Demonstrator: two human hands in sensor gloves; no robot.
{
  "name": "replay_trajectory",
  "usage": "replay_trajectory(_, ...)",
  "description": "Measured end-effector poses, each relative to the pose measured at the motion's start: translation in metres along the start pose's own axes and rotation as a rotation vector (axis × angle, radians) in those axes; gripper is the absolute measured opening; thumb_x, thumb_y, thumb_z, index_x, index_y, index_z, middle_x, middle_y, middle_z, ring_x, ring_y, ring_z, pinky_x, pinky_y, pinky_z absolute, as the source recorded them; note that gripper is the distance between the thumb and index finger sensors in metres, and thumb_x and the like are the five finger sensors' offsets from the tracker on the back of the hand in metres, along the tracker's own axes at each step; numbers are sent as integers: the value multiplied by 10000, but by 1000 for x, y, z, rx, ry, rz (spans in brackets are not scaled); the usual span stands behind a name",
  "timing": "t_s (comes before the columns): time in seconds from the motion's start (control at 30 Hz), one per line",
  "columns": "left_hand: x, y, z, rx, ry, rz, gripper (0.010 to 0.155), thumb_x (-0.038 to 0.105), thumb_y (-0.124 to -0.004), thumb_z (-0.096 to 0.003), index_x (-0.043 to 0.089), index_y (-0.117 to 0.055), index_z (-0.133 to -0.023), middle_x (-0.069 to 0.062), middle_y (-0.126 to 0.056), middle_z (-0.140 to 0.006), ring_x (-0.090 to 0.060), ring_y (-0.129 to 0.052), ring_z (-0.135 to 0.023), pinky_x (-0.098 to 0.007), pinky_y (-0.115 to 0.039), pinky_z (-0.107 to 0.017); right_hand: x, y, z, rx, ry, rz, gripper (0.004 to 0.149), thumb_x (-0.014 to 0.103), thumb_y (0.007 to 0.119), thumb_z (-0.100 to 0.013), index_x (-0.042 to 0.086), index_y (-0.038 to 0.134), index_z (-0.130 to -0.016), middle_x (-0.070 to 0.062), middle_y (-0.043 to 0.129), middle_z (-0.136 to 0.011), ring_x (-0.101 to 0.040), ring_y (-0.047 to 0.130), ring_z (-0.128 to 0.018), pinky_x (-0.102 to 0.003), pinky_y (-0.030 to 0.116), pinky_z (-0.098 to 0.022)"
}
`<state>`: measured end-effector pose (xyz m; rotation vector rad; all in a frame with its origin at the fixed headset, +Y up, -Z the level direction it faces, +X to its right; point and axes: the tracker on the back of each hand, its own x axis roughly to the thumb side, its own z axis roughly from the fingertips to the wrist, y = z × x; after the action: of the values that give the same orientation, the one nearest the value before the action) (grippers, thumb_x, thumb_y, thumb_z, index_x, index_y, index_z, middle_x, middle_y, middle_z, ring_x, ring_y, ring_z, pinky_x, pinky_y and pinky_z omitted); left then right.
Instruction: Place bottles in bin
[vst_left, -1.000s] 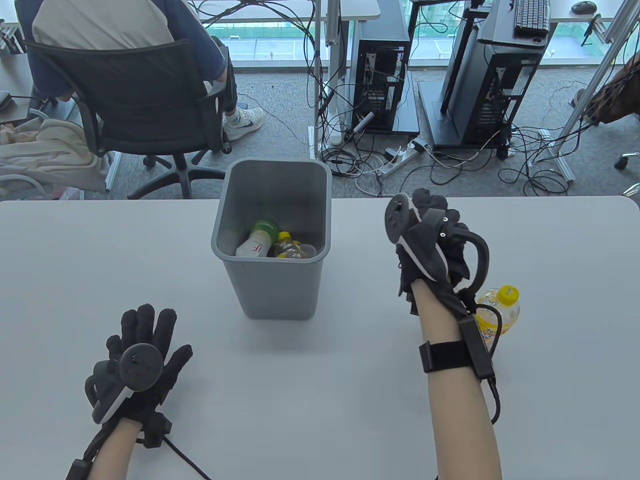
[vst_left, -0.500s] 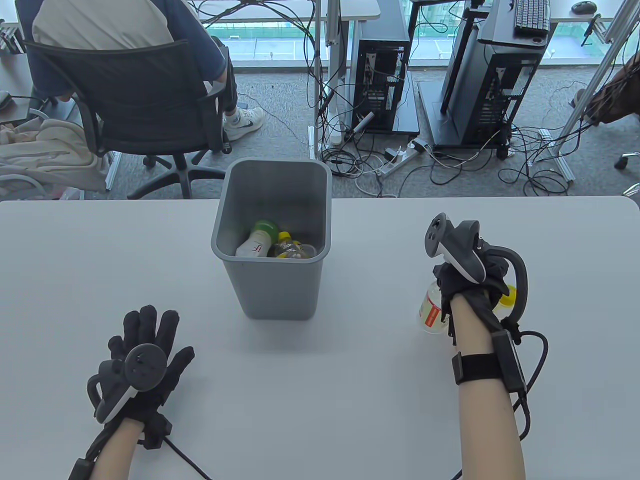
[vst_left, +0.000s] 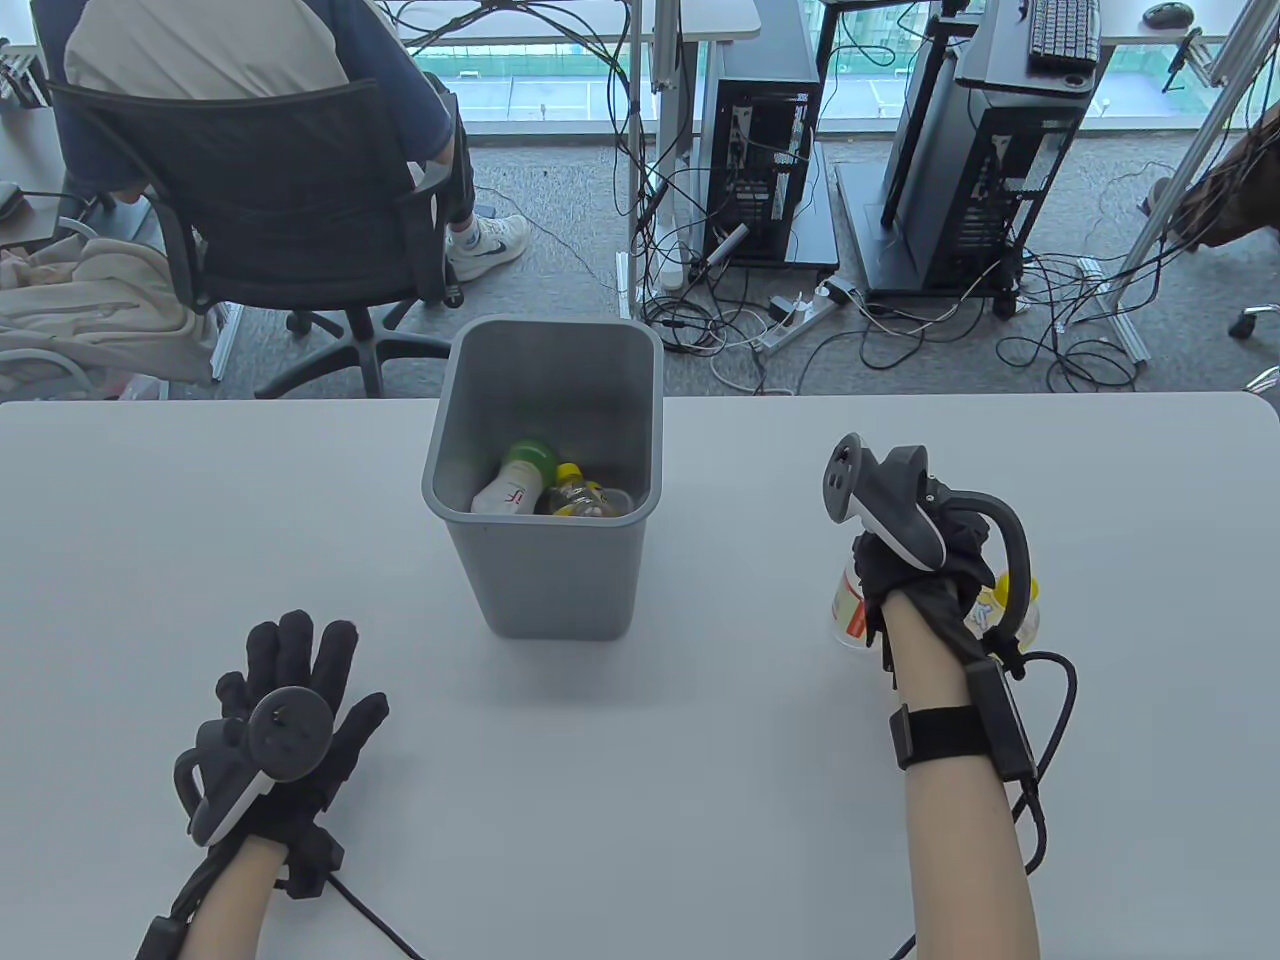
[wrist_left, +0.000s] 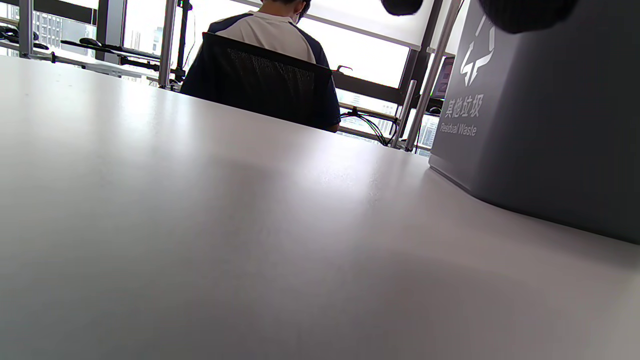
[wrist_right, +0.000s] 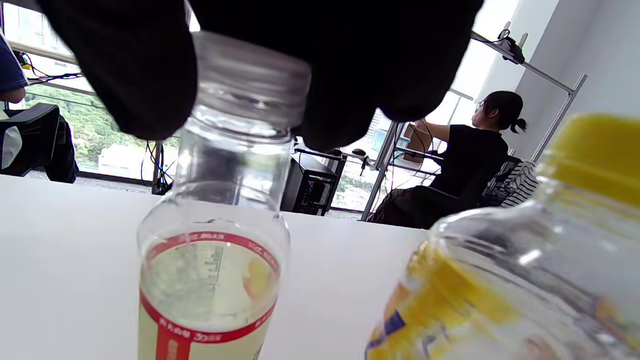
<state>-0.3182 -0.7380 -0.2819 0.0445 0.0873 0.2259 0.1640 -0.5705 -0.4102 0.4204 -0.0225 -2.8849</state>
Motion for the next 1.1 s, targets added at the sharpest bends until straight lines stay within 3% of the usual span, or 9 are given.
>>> replay_trajectory(0.37, 0, -2, -1, -46, 4, -21, 813, 710, -568, -491, 390, -266, -1175, -6, -127, -1294, -337, -99, -1212, -659, -237, -843, 25, -91, 54, -580, -46, -238, 625, 466, 897, -413, 280, 687, -971, -24, 795, -1001, -239, 940, -745, -399, 830, -612)
replay_trajectory(0.57, 0, -2, -1, -63, 4, -27, 789, 694, -547, -507, 394, -252, -1175, -7, -107, -1291, -337, -83, -1208, -654, -224, -843, 54, -115, 86, -812, -135, -368, 627, 482, 862, -431, 278, 651, -985, -21, 771, -1012, -223, 932, -755, -383, 828, -618)
replay_trajectory(0.67, -1, -2, -1, -60, 1, -23, 788, 694, -545, -506, 394, -256, -1175, -5, -108, -1292, -338, -87, -1211, -664, -233, -840, 74, -119, 98, -854, -205, -418, 631, 489, 840, -448, 277, 621, -1000, -22, 742, -1028, -216, 917, -770, -377, 818, -631)
replay_trajectory(0.83, -1, -1, -1, -55, 0, -17, 799, 705, -543, -499, 394, -254, -1175, -4, -108, -1292, -340, -89, -1211, -669, -238, -839, 112, -115, 107, -814, -298, -371, 628, 496, 859, -430, 285, 650, -984, -14, 771, -1011, -210, 937, -751, -372, 833, -617)
replay_trajectory(1.1, -3, -1, -1, -47, 1, -1, 800, 708, -545, -496, 397, -257, -1175, -6, -110, -1293, -338, -87, -1211, -670, -240, -839, 169, -91, 111, -733, -373, -314, 648, 516, 825, -438, 257, 633, -999, -42, 759, -1018, -198, 953, -743, -352, 853, -598)
